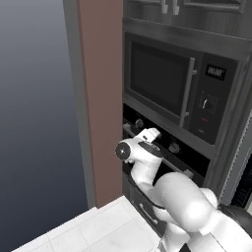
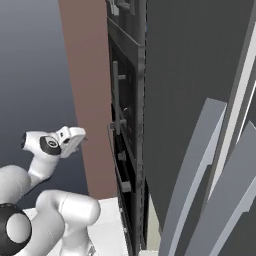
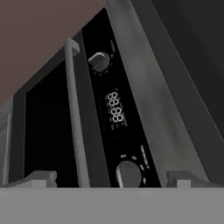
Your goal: Take the baked cake out of the oven and place it on the plate for cooling. Then close the oven door.
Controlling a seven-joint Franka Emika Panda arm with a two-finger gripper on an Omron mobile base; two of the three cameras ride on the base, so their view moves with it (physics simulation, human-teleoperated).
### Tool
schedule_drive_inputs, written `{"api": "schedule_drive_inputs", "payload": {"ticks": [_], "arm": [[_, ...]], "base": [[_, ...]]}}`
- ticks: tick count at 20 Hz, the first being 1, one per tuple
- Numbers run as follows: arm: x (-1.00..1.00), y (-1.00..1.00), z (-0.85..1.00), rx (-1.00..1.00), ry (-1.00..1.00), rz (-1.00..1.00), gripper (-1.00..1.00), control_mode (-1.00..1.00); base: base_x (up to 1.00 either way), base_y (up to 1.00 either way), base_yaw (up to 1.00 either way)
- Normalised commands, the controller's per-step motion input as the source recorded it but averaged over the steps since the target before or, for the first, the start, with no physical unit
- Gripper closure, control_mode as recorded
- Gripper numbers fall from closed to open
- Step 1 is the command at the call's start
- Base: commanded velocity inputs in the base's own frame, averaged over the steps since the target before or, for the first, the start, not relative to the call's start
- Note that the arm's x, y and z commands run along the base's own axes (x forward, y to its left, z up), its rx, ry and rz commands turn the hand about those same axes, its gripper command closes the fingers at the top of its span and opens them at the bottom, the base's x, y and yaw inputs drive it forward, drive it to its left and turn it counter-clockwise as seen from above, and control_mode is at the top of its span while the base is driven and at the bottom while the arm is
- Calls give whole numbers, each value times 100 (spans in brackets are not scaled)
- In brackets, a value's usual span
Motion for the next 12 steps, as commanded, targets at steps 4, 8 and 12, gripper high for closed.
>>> {"api": "schedule_drive_inputs", "payload": {"ticks": [4, 8, 12], "arm": [[51, -25, -43, -12, 6, -3, -100, -100], [41, -29, -37, -11, 7, -5, -100, -100], [28, -20, -33, -10, 4, -6, -100, -100]], "base": [[0, 0, 0], [0, 0, 0], [0, 0, 0]]}}
